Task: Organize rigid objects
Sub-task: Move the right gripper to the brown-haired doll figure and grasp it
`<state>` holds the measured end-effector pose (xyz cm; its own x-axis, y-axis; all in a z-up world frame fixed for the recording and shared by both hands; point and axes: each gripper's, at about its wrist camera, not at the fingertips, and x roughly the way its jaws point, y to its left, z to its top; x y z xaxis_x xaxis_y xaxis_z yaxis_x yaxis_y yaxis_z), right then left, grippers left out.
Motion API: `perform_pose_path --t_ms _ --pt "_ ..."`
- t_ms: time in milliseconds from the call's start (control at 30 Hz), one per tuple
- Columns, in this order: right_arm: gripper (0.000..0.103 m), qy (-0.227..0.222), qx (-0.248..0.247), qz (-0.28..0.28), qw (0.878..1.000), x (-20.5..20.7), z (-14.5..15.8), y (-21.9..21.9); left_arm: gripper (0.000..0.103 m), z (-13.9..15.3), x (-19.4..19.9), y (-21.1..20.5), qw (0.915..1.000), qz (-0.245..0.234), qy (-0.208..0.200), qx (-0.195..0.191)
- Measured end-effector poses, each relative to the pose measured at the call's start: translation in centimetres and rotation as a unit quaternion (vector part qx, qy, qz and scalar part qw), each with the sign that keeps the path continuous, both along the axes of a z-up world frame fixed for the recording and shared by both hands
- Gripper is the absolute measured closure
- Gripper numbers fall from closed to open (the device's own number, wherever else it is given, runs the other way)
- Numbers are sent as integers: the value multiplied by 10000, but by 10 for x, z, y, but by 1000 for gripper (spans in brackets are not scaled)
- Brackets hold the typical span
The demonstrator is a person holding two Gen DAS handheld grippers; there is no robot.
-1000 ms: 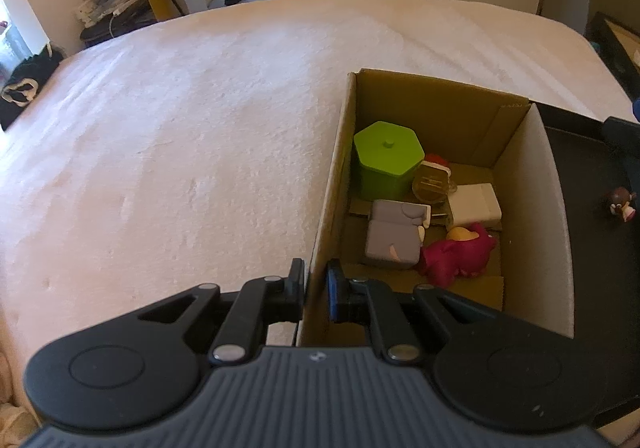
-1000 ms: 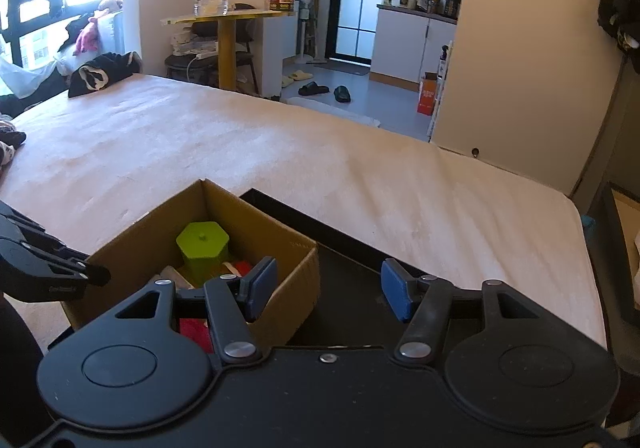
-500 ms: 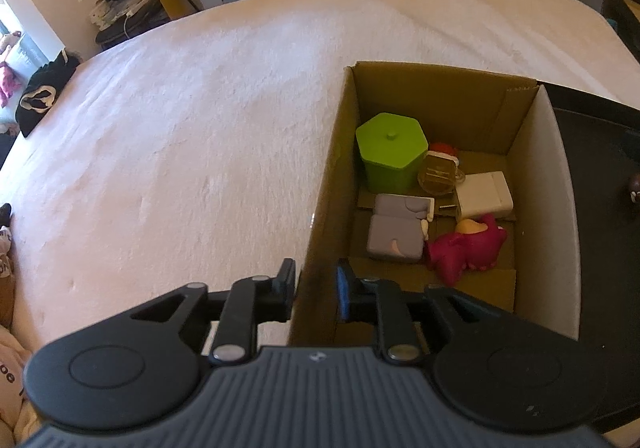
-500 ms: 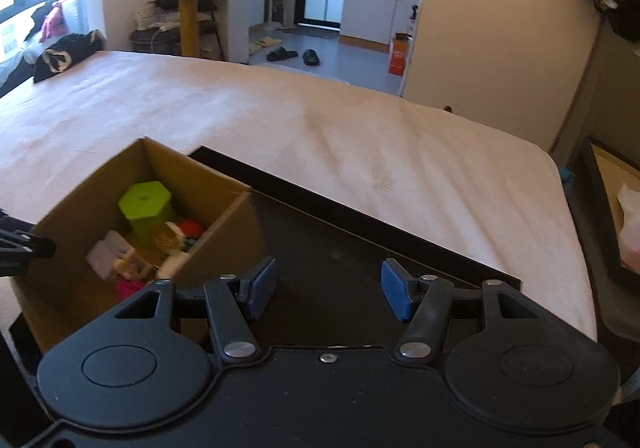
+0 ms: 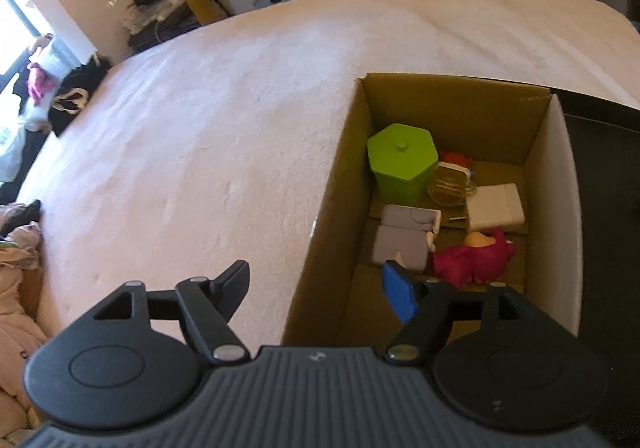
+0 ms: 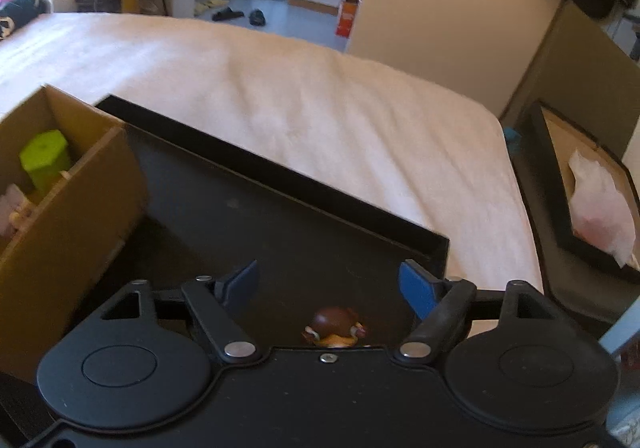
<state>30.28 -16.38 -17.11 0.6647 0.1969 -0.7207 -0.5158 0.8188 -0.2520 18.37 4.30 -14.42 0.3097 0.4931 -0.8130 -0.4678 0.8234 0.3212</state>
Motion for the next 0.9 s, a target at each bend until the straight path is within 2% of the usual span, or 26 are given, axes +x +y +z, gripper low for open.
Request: perform_pose_path --t_ms 367,500,567,700,900 --pt "27 477 -210 -116 9986 19 -27 -13 26 8 6 -10 9997 104 56 237" --pt "39 546 -399 -67 9977 19 -41 -15 26 13 7 -14 9996 97 9 281" --pt "55 654 -339 -11 9973 20 -44 -17 26 15 7 -15 9994 114 -7 315" --pt "58 666 -375 39 9971 17 -41 -16 26 16 5 -15 9996 124 -6 269" --pt "59 588 -23 55 9982 14 -22 -17 26 16 2 -12 9997 143 -31 219"
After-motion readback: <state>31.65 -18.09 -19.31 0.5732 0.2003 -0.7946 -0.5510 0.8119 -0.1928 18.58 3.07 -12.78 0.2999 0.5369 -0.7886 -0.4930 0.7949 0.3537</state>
